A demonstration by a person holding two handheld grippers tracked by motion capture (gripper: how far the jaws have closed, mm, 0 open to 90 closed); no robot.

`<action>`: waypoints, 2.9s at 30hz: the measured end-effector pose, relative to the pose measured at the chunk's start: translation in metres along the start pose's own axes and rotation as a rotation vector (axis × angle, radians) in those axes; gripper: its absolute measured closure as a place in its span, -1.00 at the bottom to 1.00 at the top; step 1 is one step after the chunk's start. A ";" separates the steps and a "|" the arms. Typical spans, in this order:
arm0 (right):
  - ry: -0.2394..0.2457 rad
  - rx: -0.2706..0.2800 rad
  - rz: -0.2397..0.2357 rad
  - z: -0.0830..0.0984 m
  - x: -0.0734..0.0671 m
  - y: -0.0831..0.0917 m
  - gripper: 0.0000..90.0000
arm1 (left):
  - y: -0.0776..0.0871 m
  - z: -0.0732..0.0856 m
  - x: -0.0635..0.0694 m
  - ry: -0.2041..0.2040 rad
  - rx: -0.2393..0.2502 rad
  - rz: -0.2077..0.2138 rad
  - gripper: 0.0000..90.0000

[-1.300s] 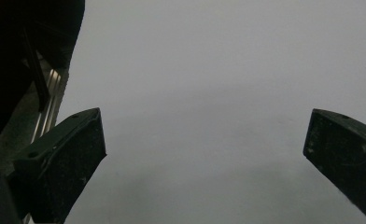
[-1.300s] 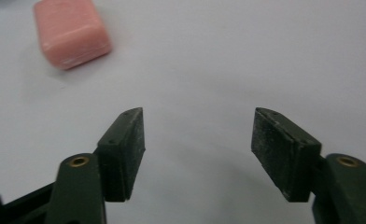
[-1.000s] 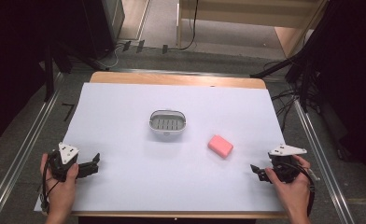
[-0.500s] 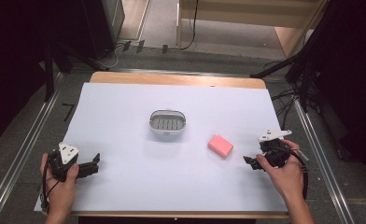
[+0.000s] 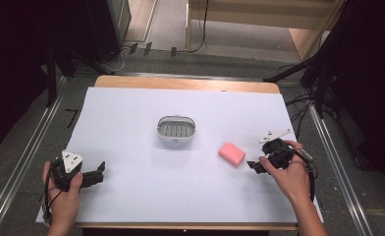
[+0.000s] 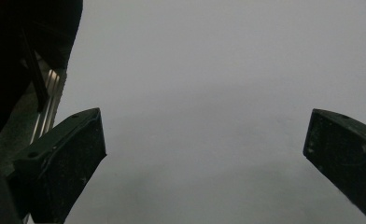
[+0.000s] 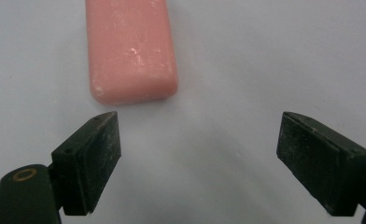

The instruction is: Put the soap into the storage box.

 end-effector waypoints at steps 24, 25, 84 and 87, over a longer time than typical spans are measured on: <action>0.025 -0.041 -0.070 -0.030 -0.023 -0.017 -0.68 | 0.000 0.000 0.000 -0.002 -0.001 0.003 -1.00; 0.025 -0.041 -0.070 -0.030 -0.023 -0.017 -0.68 | 0.000 0.000 0.000 -0.002 -0.001 0.003 -1.00; 0.065 -0.161 -0.141 -0.048 -0.040 -0.057 -0.15 | 0.000 0.000 0.001 -0.006 -0.003 0.010 -1.00; 0.067 -0.162 -0.143 -0.049 -0.041 -0.057 -0.15 | 0.000 0.000 0.001 -0.007 -0.003 0.010 -1.00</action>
Point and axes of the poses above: each handheld gripper's, and its own axes: y roughly backward along the jaws, z roughly out of its underside, x roughly to its right, the point moved 8 cm from there along -y, roughly forward along the jaws, and after that the axes turned 2 degrees about y, right-handed, at the moved point
